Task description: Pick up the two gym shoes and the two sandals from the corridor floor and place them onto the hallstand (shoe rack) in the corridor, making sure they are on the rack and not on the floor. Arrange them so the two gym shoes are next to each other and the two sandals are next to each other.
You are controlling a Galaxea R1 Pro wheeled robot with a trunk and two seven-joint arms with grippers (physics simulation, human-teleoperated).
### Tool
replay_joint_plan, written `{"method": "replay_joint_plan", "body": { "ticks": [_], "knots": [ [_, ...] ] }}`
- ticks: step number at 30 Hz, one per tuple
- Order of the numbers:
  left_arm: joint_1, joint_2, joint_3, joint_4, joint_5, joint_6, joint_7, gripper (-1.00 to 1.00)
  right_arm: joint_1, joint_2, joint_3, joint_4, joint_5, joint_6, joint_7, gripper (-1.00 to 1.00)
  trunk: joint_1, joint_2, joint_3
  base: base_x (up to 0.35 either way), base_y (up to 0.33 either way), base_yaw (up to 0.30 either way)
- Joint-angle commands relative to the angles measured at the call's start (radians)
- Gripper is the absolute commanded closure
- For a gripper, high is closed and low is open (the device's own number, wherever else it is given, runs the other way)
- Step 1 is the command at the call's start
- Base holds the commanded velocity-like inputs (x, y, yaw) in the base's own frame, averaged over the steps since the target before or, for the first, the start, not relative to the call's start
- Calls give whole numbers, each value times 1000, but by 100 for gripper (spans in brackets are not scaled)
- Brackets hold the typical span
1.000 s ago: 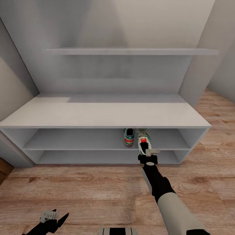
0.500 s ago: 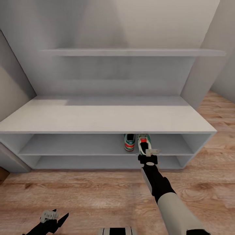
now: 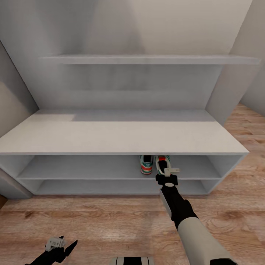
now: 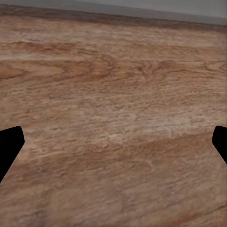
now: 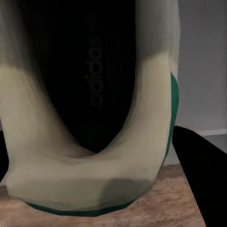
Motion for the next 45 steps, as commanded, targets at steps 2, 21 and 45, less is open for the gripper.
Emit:
{"method": "replay_joint_plan", "body": {
  "ticks": [2,21,45],
  "knots": [
    [-1,0,8,1,-1,1,-8,-100,0,1,-1,-1,11,9,-2,100,0,0,-1,21,0,0],
    [-1,-1,8,1,-1,1,-8,-100,0,1,-1,-1,11,9,-2,100,0,0,-1,83,0,0],
    [-1,-2,7,1,-2,1,-9,-100,0,1,-2,-2,11,9,-3,100,0,0,-1,80,0,0]
  ]
}}
